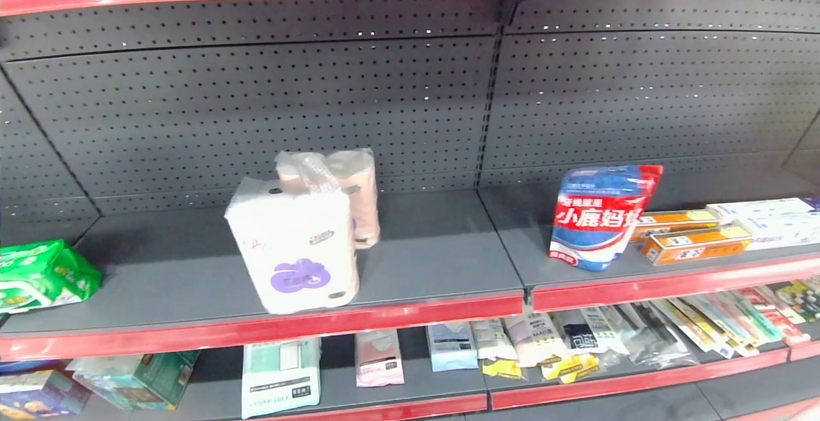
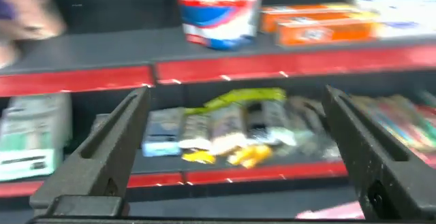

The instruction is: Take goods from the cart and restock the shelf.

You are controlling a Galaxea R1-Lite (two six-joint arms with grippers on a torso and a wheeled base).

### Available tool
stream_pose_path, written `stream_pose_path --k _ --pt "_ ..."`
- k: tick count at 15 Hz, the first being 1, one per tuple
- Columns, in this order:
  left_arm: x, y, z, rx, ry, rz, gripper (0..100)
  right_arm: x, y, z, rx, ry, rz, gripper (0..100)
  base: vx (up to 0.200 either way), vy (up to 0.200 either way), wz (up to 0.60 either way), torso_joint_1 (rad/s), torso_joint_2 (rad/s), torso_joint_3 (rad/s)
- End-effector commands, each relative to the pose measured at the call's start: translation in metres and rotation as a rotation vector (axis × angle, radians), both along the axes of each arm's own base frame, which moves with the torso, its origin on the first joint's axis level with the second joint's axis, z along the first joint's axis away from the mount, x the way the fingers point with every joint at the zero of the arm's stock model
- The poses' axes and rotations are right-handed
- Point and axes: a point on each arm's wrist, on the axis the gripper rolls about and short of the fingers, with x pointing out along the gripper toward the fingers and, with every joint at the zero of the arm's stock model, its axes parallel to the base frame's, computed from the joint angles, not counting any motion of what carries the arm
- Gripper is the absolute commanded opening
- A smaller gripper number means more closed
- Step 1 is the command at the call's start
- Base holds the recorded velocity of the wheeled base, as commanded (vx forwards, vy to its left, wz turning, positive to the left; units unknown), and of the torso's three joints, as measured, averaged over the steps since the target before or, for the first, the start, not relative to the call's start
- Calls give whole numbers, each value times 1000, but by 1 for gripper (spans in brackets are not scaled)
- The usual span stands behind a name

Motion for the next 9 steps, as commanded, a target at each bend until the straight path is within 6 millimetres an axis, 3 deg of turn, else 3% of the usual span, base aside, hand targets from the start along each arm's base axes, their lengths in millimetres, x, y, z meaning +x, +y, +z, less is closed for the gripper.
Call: stream_pose_path --k 1,4,5,6,7,8,9 --pt "0 0 0 -2 1 1 100 0 0 0 0 2 2 100 0 0 0 0 0 0" --pt "0 0 6 -3 -2 -17 100 0 0 0 -1 2 3 100 0 0 0 0 0 0" --pt "4 0 60 -23 -13 -26 100 0 0 0 -1 2 2 100 0 0 0 0 0 0" --pt "41 0 136 -152 28 -4 100 0 0 0 -1 3 3 100 0 0 0 0 0 0" --pt "73 1 188 -233 5 34 100 0 0 0 -1 2 3 100 0 0 0 0 0 0" --pt "104 2 204 -218 58 70 100 0 0 0 -1 2 3 100 0 0 0 0 0 0" --pt "130 7 198 -156 147 167 100 0 0 0 -1 2 2 100 0 0 0 0 0 0"
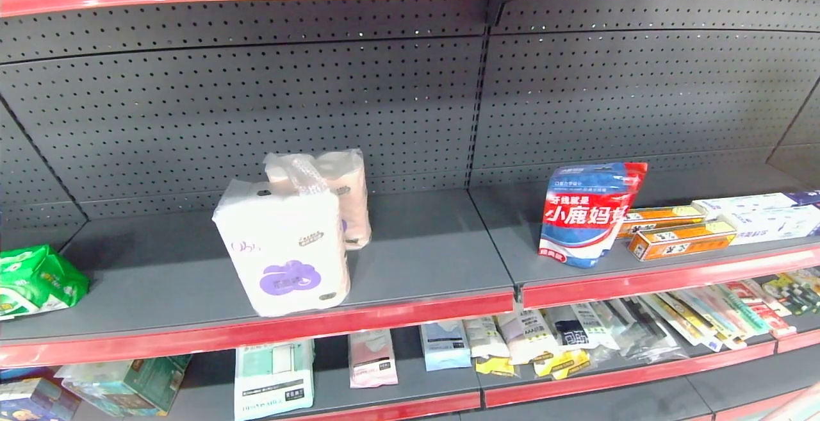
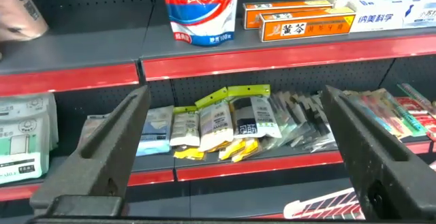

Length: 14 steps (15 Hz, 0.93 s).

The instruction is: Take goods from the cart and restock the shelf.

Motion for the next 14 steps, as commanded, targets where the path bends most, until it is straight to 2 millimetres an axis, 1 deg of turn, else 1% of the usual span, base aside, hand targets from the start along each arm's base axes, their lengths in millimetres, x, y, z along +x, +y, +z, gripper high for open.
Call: stream_pose_path --k 1,2,3,5,8,10,11,14 --pt "145 11 84 -4 357 217 100 0 0 0 0 1 0 100 0 0 0 0 0 0" --pt "154 12 66 12 450 251 100 0 0 0 0 1 -2 100 0 0 0 0 0 0" --pt "162 12 52 20 518 250 100 0 0 0 0 1 2 100 0 0 0 0 0 0" --pt "186 14 26 25 664 252 100 0 0 0 0 1 0 100 0 0 0 0 0 0" --pt "205 16 11 28 749 262 100 0 0 0 0 1 0 100 0 0 0 0 0 0" --pt "212 22 4 22 789 279 100 0 0 0 0 2 2 100 0 0 0 0 0 0" --pt "221 26 -10 12 860 290 100 0 0 0 0 1 0 100 0 0 0 0 0 0" --pt "244 41 -28 -48 918 248 100 0 0 0 0 1 0 100 0 0 0 0 0 0"
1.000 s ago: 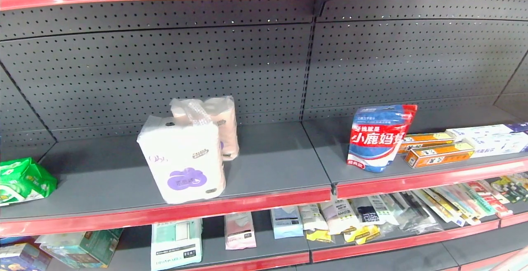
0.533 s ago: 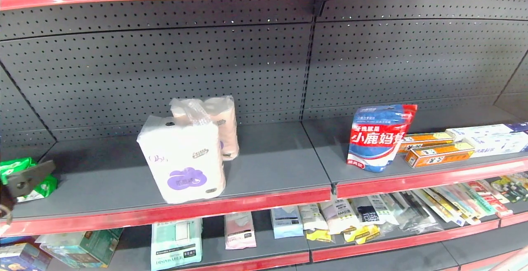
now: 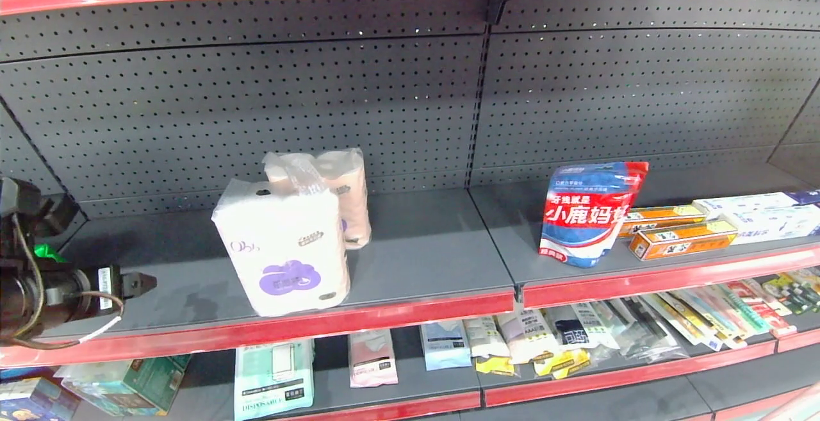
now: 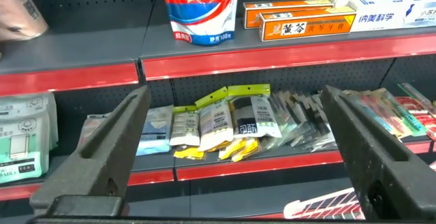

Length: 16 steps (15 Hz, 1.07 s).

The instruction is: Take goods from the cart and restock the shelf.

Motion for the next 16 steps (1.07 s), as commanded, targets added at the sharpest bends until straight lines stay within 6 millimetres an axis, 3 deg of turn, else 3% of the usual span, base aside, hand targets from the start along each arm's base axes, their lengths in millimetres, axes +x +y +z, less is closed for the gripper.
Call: stream_pose_path --k 1,5,11,16 --pt "23 11 -25 -37 90 10 100 0 0 0 0 0 2 100 0 0 0 0 0 0" --pt "65 11 -57 -48 73 -27 100 0 0 0 0 0 0 100 0 0 0 0 0 0" --pt "88 6 -82 -108 56 -110 100 0 0 0 0 0 2 100 0 0 0 0 0 0" --pt "98 -5 -91 -74 69 -187 100 0 0 0 0 0 2 100 0 0 0 0 0 0"
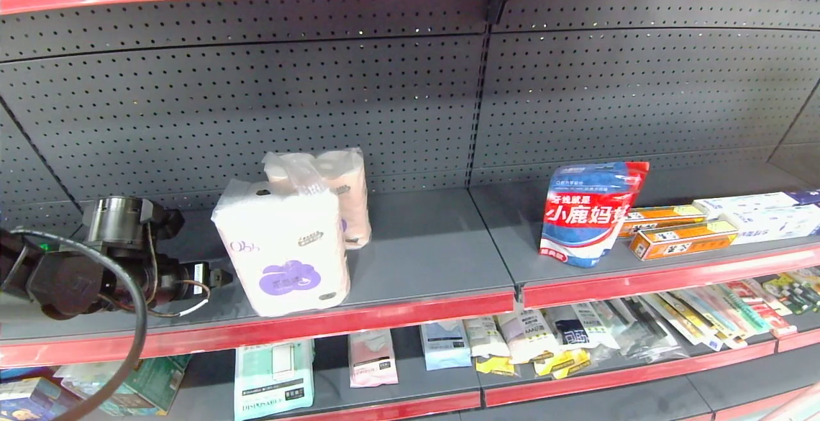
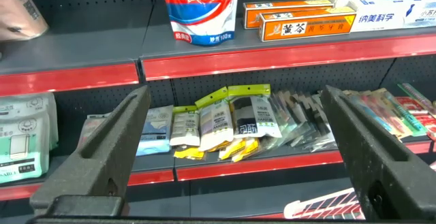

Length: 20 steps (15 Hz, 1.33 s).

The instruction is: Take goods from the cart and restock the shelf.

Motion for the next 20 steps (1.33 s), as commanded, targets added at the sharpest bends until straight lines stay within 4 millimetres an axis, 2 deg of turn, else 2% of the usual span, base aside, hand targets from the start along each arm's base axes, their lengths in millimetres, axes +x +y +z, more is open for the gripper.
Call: stream_pose_path --k 1,20 --pt "5 -5 -6 5 8 -22 100 0 0 0 0 1 -2 100 0 0 0 0 0 0" --pt "12 -32 -5 15 -17 -113 100 0 0 0 0 1 0 100 0 0 0 0 0 0"
